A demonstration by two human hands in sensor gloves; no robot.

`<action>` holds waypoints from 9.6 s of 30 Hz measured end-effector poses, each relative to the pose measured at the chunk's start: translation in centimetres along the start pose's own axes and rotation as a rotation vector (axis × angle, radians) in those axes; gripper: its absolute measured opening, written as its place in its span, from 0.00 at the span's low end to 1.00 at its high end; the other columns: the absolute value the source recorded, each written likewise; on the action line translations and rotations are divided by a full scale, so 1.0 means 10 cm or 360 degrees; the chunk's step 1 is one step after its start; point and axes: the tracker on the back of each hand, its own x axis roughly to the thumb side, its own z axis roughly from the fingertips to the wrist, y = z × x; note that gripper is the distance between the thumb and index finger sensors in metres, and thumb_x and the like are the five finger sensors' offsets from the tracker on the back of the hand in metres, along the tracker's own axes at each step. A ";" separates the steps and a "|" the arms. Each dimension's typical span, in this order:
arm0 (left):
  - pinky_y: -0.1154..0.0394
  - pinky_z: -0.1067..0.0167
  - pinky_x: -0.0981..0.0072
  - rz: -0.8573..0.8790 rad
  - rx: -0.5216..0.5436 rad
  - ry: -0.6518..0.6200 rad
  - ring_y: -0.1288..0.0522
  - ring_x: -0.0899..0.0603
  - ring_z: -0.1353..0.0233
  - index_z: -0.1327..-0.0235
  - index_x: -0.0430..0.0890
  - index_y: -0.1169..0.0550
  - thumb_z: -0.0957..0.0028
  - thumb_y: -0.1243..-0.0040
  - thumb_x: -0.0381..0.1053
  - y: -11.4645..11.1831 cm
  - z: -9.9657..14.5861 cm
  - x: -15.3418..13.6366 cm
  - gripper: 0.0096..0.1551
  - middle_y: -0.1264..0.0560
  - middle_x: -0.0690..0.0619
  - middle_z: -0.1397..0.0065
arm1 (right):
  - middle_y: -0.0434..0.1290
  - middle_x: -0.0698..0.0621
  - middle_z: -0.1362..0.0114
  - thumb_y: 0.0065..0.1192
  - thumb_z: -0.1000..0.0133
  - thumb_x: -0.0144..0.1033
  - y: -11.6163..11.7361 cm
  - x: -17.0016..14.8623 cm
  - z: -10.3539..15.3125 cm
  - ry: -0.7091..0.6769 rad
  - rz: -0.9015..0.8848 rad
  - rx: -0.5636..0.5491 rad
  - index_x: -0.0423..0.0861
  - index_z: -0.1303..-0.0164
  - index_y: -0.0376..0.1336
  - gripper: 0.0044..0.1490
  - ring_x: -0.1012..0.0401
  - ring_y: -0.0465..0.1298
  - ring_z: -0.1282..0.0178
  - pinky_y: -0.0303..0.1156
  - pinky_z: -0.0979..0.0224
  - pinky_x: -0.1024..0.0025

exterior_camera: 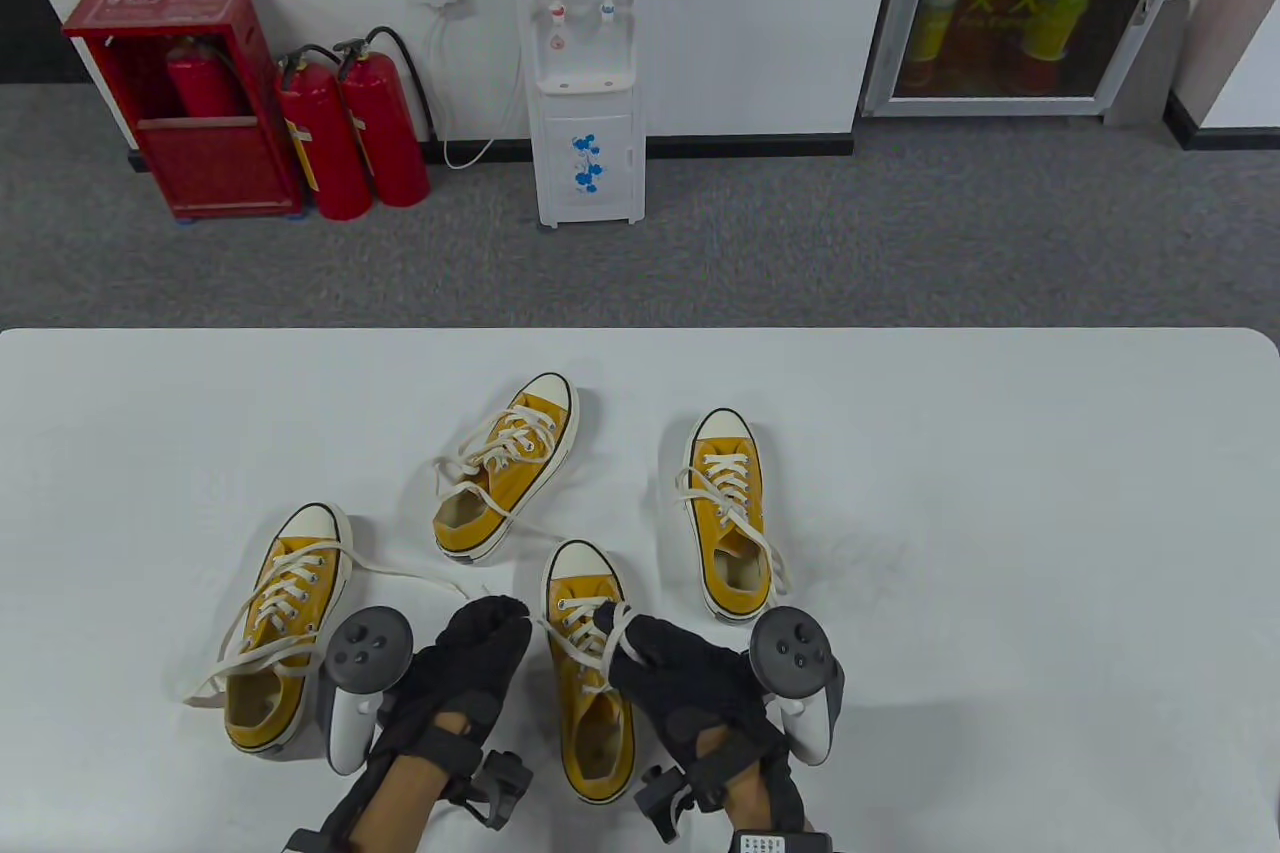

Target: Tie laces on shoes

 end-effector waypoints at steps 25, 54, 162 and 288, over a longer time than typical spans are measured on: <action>0.39 0.29 0.27 -0.0040 -0.0117 -0.0349 0.29 0.33 0.22 0.32 0.57 0.25 0.49 0.40 0.68 -0.17 0.11 0.26 0.33 0.32 0.44 0.19 | 0.68 0.48 0.31 0.66 0.52 0.21 0.20 0.13 0.02 -0.0184 0.0344 0.0229 0.49 0.38 0.72 0.30 0.52 0.76 0.50 0.61 0.28 0.40; 0.27 0.35 0.37 -0.0704 0.0268 -0.0477 0.16 0.40 0.37 0.52 0.54 0.14 0.51 0.36 0.58 -0.24 0.21 0.41 0.18 0.18 0.53 0.33 | 0.63 0.48 0.24 0.67 0.52 0.23 0.18 0.18 0.04 -0.0201 0.0573 0.0158 0.45 0.43 0.76 0.26 0.54 0.77 0.51 0.61 0.29 0.41; 0.68 0.28 0.20 -0.1434 -0.0075 -0.0183 0.62 0.30 0.11 0.16 0.57 0.51 0.52 0.49 0.74 -0.14 0.07 0.23 0.53 0.60 0.47 0.10 | 0.73 0.45 0.39 0.63 0.50 0.40 0.50 -0.07 0.07 0.0223 0.1491 -0.0024 0.43 0.26 0.54 0.41 0.66 0.83 0.71 0.81 0.57 0.64; 0.60 0.25 0.20 -0.1427 -0.0086 -0.0217 0.52 0.30 0.11 0.17 0.56 0.48 0.51 0.48 0.71 -0.29 0.05 0.19 0.50 0.56 0.46 0.10 | 0.45 0.47 0.14 0.59 0.55 0.69 -0.57 -0.01 0.36 -0.0161 0.1602 -0.0243 0.48 0.19 0.52 0.58 0.40 0.48 0.13 0.38 0.22 0.28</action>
